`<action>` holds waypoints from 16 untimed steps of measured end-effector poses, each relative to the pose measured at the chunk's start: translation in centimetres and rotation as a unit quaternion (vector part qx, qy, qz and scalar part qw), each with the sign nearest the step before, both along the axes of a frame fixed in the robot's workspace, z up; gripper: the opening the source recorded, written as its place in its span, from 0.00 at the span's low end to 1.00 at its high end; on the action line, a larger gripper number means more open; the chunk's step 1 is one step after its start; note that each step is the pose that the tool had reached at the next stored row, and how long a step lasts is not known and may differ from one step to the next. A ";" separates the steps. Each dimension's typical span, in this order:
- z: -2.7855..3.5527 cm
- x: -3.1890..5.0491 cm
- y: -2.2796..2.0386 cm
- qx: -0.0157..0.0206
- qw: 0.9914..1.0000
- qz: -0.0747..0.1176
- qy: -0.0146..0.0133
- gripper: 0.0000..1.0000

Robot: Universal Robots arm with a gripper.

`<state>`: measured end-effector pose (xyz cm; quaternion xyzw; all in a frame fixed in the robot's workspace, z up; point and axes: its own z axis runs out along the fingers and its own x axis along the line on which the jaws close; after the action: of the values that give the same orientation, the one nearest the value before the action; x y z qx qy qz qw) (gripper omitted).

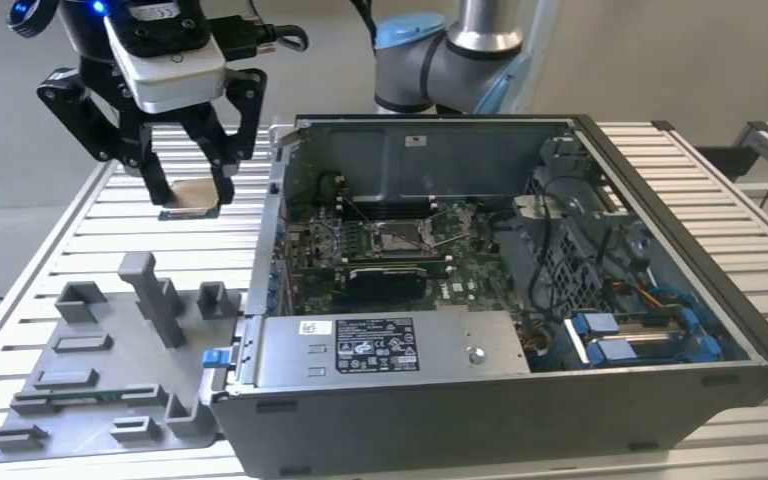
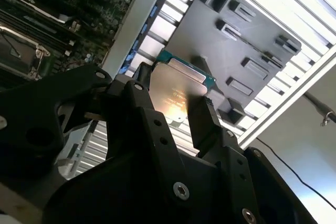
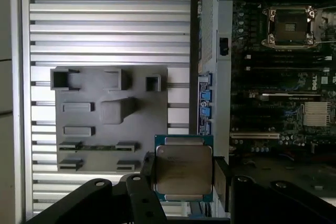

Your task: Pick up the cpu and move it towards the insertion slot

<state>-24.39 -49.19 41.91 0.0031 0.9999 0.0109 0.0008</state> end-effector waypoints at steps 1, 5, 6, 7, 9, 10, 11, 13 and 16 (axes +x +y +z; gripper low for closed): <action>0.00 0.25 0.00 0.000 1.000 0.000 0.000 0.00; 0.00 1.25 0.00 0.000 1.000 0.000 0.000 0.00; 0.00 1.54 0.00 0.000 1.000 0.000 0.000 0.00; 0.00 1.83 0.00 0.000 1.000 0.000 0.000 0.00; 0.00 2.44 0.00 0.000 1.000 0.000 0.000 0.00; 0.00 2.79 0.00 0.000 1.000 0.000 0.000 0.00; 0.00 3.08 0.00 0.000 1.000 0.000 0.000 0.00; 0.00 3.72 0.00 0.000 1.000 0.000 0.000 0.00; 0.00 4.71 0.00 0.000 1.000 0.000 0.000 0.00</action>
<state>-19.67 -49.19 41.91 0.0031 0.9999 0.0109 0.0004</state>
